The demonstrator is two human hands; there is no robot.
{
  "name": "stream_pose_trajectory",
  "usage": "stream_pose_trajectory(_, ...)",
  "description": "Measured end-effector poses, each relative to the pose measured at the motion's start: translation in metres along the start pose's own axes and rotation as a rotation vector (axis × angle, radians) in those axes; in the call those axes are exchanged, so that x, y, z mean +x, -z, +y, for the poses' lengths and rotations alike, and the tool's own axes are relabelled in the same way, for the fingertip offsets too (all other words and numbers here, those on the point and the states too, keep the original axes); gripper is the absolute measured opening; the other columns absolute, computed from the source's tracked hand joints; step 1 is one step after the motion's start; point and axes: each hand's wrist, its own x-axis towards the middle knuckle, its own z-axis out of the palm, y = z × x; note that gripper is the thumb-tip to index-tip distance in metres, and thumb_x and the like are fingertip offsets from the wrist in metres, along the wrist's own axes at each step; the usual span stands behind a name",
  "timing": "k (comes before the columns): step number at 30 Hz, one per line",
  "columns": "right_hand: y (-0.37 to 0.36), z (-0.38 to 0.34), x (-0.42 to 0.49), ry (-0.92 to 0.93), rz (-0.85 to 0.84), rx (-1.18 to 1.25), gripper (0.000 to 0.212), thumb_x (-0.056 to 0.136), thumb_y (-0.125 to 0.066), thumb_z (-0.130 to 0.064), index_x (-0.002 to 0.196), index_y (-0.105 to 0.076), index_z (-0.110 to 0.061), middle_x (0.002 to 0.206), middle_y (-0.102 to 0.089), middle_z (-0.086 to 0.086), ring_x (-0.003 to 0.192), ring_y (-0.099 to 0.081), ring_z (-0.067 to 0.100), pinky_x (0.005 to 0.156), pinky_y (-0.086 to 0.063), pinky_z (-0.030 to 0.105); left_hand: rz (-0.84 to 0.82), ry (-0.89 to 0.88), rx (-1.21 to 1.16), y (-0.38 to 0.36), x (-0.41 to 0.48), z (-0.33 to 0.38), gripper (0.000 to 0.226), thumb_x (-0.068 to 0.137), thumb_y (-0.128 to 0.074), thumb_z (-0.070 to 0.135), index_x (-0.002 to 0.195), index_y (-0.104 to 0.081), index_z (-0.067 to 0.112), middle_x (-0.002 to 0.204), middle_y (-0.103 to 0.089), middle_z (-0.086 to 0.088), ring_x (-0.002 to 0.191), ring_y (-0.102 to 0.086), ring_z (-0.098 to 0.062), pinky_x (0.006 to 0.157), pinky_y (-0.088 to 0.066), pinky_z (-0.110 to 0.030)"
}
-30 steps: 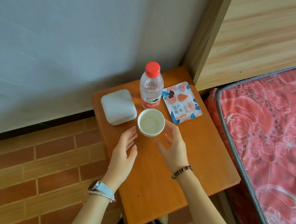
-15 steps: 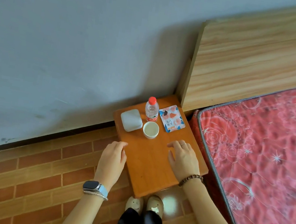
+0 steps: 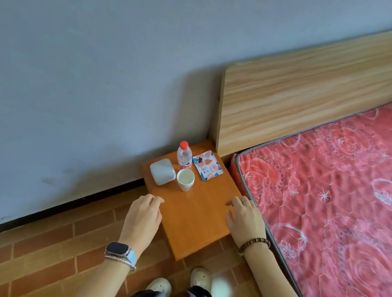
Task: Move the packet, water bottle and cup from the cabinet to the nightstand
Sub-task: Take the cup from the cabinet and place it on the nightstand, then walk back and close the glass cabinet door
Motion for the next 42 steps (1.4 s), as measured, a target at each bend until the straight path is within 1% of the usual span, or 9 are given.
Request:
stream_pose_trajectory(4, -0.001, -0.015, -0.015, -0.091, 0.017, 0.013, 0.018, 0.090, -0.056, -0.017, 0.107, -0.063, -0.019, 0.108, -0.061, 0.002, 0.102, -0.058, 0.024, 0.086, -0.051, 0.039, -0.025, -0.088, 0.020, 0.008, 0.005, -0.010, 0.026, 0.086, -0.065, 0.015, 0.112, -0.064, 0.016, 0.102, -0.066, -0.001, 0.092, -0.061, -0.014, 0.082, -0.052, -0.024)
stream_pose_trajectory(9, -0.006, -0.048, -0.032, -0.228, 0.096, 0.038, 0.016, 0.091, -0.057, -0.018, 0.106, -0.063, -0.019, 0.108, -0.061, 0.002, 0.101, -0.058, 0.024, 0.084, -0.051, 0.039, -0.060, -0.223, 0.021, 0.022, 0.016, -0.031, 0.029, 0.090, -0.059, 0.023, 0.118, -0.062, 0.017, 0.114, -0.065, -0.002, 0.105, -0.059, -0.016, 0.090, -0.050, -0.025)
stream_pose_trajectory(15, -0.010, -0.084, -0.068, -0.399, 0.192, 0.046, 0.015, 0.092, -0.055, -0.018, 0.105, -0.062, -0.018, 0.106, -0.059, 0.001, 0.096, -0.057, 0.023, 0.072, -0.049, 0.032, -0.092, -0.421, 0.052, 0.034, 0.028, -0.046, 0.029, 0.090, -0.060, 0.027, 0.118, -0.062, 0.019, 0.116, -0.065, 0.000, 0.107, -0.059, -0.016, 0.093, -0.049, -0.027)
stream_pose_trajectory(20, -0.007, -0.092, -0.110, -0.531, 0.252, 0.074, 0.018, 0.092, -0.055, -0.017, 0.108, -0.062, -0.019, 0.108, -0.061, 0.000, 0.099, -0.057, 0.020, 0.082, -0.050, 0.033, -0.114, -0.570, 0.026, 0.038, 0.022, -0.032, 0.027, 0.088, -0.064, 0.022, 0.114, -0.064, 0.017, 0.109, -0.067, -0.002, 0.101, -0.061, -0.017, 0.089, -0.052, -0.029)
stream_pose_trajectory(25, 0.007, -0.087, -0.163, -0.663, 0.342, 0.090, 0.020, 0.092, -0.053, -0.018, 0.110, -0.062, -0.020, 0.110, -0.061, -0.001, 0.105, -0.056, 0.021, 0.088, -0.048, 0.033, -0.124, -0.762, 0.007, 0.033, 0.002, 0.004, 0.028, 0.088, -0.063, 0.022, 0.116, -0.063, 0.017, 0.111, -0.067, -0.003, 0.102, -0.061, -0.018, 0.088, -0.053, -0.029)
stream_pose_trajectory(28, 0.012, -0.082, -0.207, -0.751, 0.385, 0.082, 0.020, 0.093, -0.053, -0.017, 0.111, -0.061, -0.019, 0.111, -0.061, 0.000, 0.106, -0.055, 0.020, 0.090, -0.047, 0.033, -0.131, -0.890, -0.004, 0.028, -0.016, 0.033, 0.025, 0.086, -0.065, 0.017, 0.111, -0.065, 0.014, 0.103, -0.068, -0.005, 0.095, -0.063, -0.020, 0.083, -0.054, -0.030)
stream_pose_trajectory(34, 0.010, -0.085, -0.321, -0.990, 0.496, 0.087, 0.018, 0.093, -0.053, -0.016, 0.109, -0.061, -0.018, 0.097, -0.061, -0.001, 0.096, -0.056, 0.020, 0.079, -0.048, 0.030, -0.152, -1.178, 0.010, 0.014, -0.076, 0.095, 0.023, 0.074, -0.070, 0.005, 0.095, -0.067, 0.012, 0.081, -0.065, -0.004, 0.077, -0.061, -0.023, 0.076, -0.051, -0.036)
stream_pose_trajectory(37, -0.001, -0.094, -0.387, -1.114, 0.566, 0.074, 0.016, 0.092, -0.054, -0.016, 0.106, -0.061, -0.018, 0.095, -0.062, -0.002, 0.094, -0.057, 0.018, 0.077, -0.048, 0.028, -0.173, -1.324, 0.011, 0.008, -0.125, 0.119, 0.024, 0.071, -0.071, 0.003, 0.092, -0.066, 0.011, 0.077, -0.064, -0.004, 0.073, -0.060, -0.024, 0.074, -0.050, -0.037)
stream_pose_trajectory(42, -0.027, -0.125, -0.489, -1.312, 0.603, 0.099, 0.016, 0.091, -0.055, -0.018, 0.106, -0.061, -0.018, 0.096, -0.064, -0.002, 0.092, -0.059, 0.018, 0.077, -0.049, 0.026, -0.215, -1.544, 0.004, 0.002, -0.218, 0.137, 0.025, 0.066, -0.070, 0.000, 0.089, -0.067, 0.009, 0.074, -0.063, -0.006, 0.069, -0.059, -0.026, 0.070, -0.051, -0.039)
